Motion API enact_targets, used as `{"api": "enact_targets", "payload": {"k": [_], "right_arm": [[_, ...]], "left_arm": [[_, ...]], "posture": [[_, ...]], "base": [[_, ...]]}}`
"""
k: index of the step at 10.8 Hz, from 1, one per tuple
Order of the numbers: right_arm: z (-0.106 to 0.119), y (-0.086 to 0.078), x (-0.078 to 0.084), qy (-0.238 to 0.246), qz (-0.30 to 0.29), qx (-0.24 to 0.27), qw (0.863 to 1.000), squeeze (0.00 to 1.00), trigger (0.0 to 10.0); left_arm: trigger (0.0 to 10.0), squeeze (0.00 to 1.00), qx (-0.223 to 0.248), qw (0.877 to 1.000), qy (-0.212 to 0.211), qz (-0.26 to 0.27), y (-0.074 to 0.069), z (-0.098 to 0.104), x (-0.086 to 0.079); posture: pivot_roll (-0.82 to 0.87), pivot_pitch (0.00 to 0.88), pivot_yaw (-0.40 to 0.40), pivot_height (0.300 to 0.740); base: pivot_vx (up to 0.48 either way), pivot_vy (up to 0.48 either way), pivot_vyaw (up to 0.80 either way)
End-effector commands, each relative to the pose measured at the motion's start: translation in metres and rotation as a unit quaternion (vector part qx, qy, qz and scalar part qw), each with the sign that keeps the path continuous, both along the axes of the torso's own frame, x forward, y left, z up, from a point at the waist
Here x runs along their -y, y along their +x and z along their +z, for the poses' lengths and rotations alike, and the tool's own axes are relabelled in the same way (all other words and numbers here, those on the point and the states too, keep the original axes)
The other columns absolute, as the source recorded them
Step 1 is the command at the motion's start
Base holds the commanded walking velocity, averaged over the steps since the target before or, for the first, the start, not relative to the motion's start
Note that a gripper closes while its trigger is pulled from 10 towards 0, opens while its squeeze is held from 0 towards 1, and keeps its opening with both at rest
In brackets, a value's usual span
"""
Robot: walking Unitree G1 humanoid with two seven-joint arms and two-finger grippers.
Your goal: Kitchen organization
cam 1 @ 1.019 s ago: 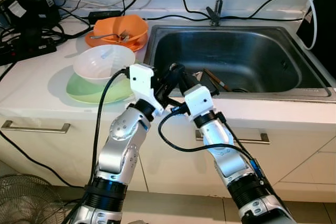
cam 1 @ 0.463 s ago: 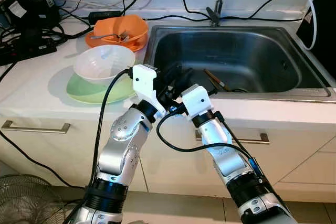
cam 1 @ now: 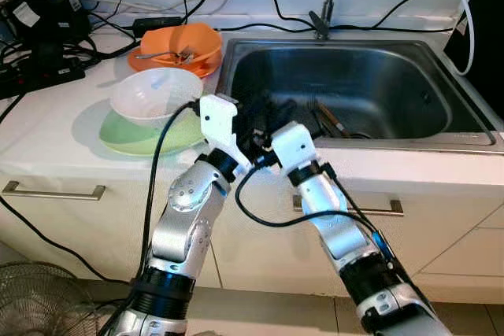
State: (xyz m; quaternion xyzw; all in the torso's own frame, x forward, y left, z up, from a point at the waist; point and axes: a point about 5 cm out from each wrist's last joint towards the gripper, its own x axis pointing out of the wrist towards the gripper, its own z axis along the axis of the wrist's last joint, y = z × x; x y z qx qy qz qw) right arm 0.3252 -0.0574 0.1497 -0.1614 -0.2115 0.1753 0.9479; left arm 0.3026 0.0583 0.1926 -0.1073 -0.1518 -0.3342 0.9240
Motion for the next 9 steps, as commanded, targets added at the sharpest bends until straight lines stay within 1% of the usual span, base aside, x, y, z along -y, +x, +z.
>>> {"api": "enact_targets", "payload": {"k": [1,2,3,4,6,9], "right_arm": [[0.003,0.016,0.035,0.042,-0.094,-0.027,0.994,0.0,10.0],[0.004,0.017,0.036,0.042,-0.097,-0.026,0.994,0.0,10.0],[0.004,0.019,0.043,0.044,-0.113,-0.027,0.992,0.0,10.0],[0.004,0.021,0.048,0.047,-0.124,-0.028,0.991,0.0,10.0],[0.003,0.02,0.05,0.048,-0.126,-0.029,0.99,0.0,10.0],[0.003,0.018,0.05,0.055,-0.127,-0.03,0.99,0.0,10.0]], "left_arm": [[10.0,0.0,0.015,1.0,-0.003,-0.006,-0.004,0.002,0.003],[10.0,0.0,0.018,1.0,-0.007,0.001,-0.003,0.003,0.001],[10.0,0.0,0.029,0.998,-0.018,0.045,0.002,0.008,-0.009],[10.0,0.0,0.031,0.997,-0.02,0.07,0.004,0.008,-0.014],[10.0,0.0,0.03,0.988,-0.031,0.145,0.013,0.008,-0.029],[10.0,0.0,0.032,0.985,-0.035,0.167,0.014,0.007,-0.033]], "posture": [[0.1,0.0,0.063,0.74],[0.1,0.0,0.063,0.74],[0.1,0.0,0.06,0.74],[0.1,0.0,0.06,0.74],[0.09,0.0,0.057,0.74],[0.09,0.0,0.055,0.74]], "base": [[0.0,0.0,0.0],[0.0,0.0,0.0],[0.0,0.0,0.0],[0.0,0.0,0.0],[0.0,0.0,0.0],[0.0,0.0,0.0]]}}
